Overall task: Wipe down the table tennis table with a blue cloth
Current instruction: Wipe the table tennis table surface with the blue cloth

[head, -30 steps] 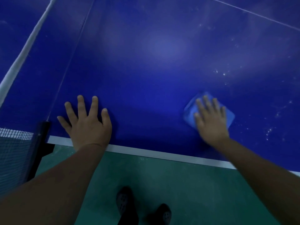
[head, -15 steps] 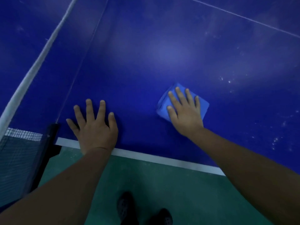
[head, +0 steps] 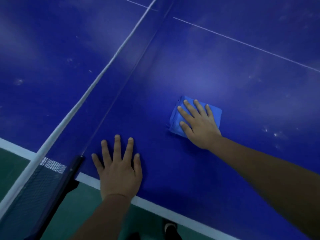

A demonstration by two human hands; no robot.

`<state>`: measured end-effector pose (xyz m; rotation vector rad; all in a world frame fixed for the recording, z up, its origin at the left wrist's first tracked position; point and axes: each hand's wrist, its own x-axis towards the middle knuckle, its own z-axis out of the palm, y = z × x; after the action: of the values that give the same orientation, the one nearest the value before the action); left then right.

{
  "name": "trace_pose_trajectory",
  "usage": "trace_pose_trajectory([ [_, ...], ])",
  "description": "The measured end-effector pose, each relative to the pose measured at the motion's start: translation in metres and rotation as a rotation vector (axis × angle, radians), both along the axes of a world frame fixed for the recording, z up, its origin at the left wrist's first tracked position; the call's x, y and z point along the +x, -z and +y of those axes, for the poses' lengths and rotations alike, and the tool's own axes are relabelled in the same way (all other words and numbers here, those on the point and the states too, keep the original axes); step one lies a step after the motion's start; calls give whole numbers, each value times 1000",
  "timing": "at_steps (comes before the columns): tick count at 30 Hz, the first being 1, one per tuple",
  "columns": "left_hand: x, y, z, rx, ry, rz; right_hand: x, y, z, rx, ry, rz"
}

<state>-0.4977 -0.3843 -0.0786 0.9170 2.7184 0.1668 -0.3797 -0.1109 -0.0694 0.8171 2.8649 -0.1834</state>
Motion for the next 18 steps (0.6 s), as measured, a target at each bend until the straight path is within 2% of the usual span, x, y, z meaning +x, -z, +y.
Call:
trace_pose_trajectory([
  [3, 0, -4, 3, -32, -13, -17, -27, -1, 44, -20, -146, 1],
  [5, 0, -9, 8, -16, -48, -18, -54, 0, 81, 3, -59, 19],
  [8, -13, -18, 34, 119, -59, 5, -100, 2, 105, 60, 182, 22],
  [9, -23, -19, 50, 180, -32, 24, -114, 4, 99, 88, 167, 35],
  [10, -34, -20, 69, 232, -4, 42, -123, 6, 88, 93, 74, 67],
  [13, -77, -23, 133, 338, 28, 71, -126, 18, 60, 24, -414, 138],
  [15, -100, -22, 166, 352, 50, 65, -137, 16, 96, 14, -529, 106],
  [16, -108, -19, 177, 334, 77, 61, -146, 15, 123, 54, -477, 87],
  [18, -116, -10, 187, 274, 154, 67, -166, 12, 187, 140, -218, 26],
])
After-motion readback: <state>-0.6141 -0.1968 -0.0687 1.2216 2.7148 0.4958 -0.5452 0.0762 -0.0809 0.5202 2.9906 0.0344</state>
